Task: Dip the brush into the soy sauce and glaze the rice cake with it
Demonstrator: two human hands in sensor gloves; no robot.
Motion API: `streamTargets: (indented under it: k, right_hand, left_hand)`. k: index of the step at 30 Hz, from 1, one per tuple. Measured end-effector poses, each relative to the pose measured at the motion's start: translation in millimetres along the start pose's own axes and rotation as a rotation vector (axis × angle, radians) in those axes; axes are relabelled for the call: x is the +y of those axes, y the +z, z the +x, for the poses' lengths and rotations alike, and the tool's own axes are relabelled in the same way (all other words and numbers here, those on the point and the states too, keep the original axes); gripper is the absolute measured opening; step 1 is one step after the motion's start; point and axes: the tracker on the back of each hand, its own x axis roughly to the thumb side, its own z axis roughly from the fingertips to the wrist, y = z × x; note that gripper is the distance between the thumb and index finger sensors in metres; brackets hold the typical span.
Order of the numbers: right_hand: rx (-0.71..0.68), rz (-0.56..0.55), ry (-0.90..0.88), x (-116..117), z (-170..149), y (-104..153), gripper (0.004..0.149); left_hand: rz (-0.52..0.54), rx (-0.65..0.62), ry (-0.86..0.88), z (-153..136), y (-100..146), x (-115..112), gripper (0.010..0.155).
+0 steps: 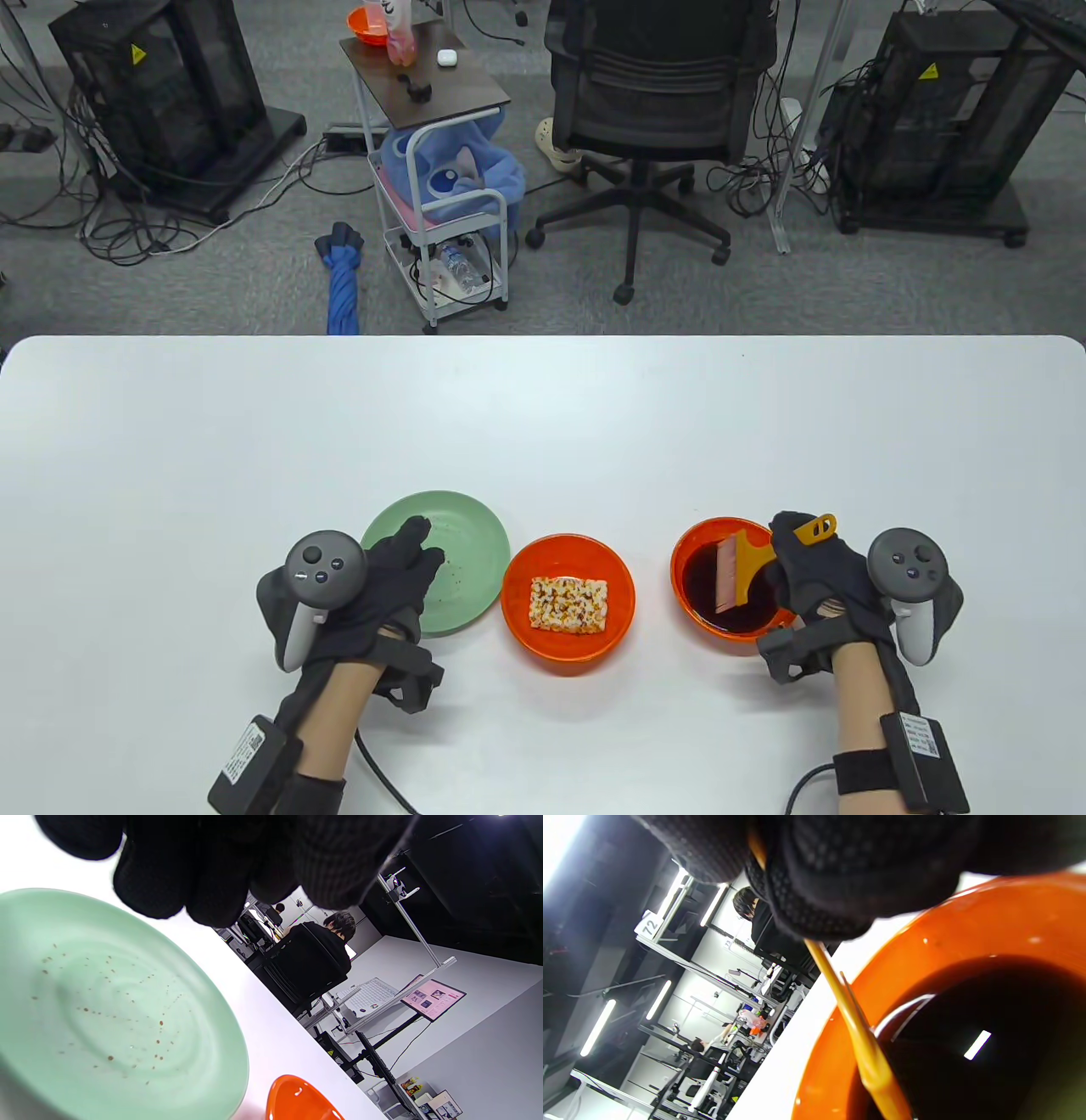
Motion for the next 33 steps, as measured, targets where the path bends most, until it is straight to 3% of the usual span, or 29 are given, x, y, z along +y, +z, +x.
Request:
streamTargets:
  k: [10,21,27,33]
  right_hand:
    - [-0.003,-0.010,-0.053,-15,-3,0,0.045]
    - [0.002,0.061,0.005,-2,-1,-3,0.046]
    - [-0.012,0.018,-0.029,-20,-1,-1,0.046]
    - [-0.039,-0.030,0.078,-34,8,2,0.046]
  left_hand:
    - [-0.019,0.017,0.012,-2,-1,-2,0.056]
    - [-0.036,0.033,0.014,-4,-1,-3,0.056]
    - [-0.044,0.040,0.017,-5,0,-3,0.056]
    - [-0.048,0.038,0.018,-4,0,-4,0.056]
